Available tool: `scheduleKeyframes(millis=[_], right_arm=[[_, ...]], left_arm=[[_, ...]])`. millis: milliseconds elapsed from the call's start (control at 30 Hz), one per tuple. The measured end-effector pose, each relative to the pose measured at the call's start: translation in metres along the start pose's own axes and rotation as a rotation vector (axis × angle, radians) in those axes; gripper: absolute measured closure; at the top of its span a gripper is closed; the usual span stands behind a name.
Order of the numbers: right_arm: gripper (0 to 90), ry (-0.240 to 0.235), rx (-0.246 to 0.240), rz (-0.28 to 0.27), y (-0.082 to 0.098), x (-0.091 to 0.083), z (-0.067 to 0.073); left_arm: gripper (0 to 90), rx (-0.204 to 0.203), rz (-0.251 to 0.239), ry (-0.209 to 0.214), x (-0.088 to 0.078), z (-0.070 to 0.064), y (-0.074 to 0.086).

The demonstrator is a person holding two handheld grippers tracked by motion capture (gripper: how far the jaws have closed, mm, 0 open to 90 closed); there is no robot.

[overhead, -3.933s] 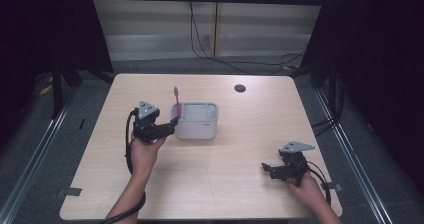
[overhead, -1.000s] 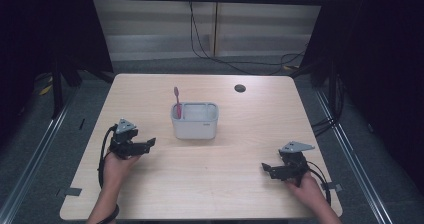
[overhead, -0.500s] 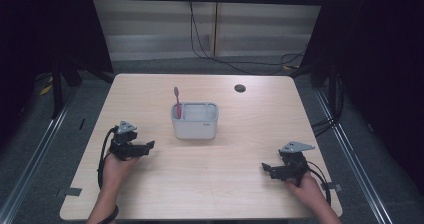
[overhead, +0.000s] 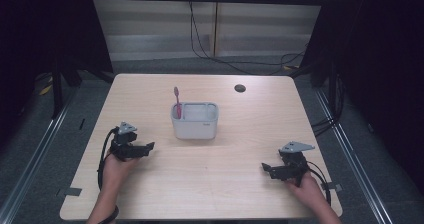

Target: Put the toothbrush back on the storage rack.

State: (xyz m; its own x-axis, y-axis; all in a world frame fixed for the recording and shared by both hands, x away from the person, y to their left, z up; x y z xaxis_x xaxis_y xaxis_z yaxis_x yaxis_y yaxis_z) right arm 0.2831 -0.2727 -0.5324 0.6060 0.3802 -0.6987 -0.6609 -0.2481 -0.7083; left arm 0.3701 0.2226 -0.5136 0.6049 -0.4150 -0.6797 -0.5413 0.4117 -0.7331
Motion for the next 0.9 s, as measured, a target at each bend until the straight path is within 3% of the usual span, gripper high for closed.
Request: scheduleKeyframes(millis=[900], right_arm=[[12.0, 0.000, -0.003, -0.002, 0.0000, 0.0001, -0.0001]], left_arm=[[21.7, 0.010, 0.038, -0.006, 0.0035, 0.0002, 0.0055]])
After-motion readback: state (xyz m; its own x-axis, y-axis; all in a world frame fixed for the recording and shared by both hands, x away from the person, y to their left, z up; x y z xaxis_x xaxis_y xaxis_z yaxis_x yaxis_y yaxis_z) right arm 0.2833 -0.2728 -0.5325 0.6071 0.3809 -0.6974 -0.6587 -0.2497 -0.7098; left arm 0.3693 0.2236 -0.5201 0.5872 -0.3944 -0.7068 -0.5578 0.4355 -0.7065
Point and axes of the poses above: each handheld gripper's, and its own axes: x roughly forward along the jaws, y roughly out of its underside, z roughly to its left, the point moved 3 cm from there along x, roughly forward along the jaws, and after that the axes turned 6 degrees about x, right-handed, at the moved point
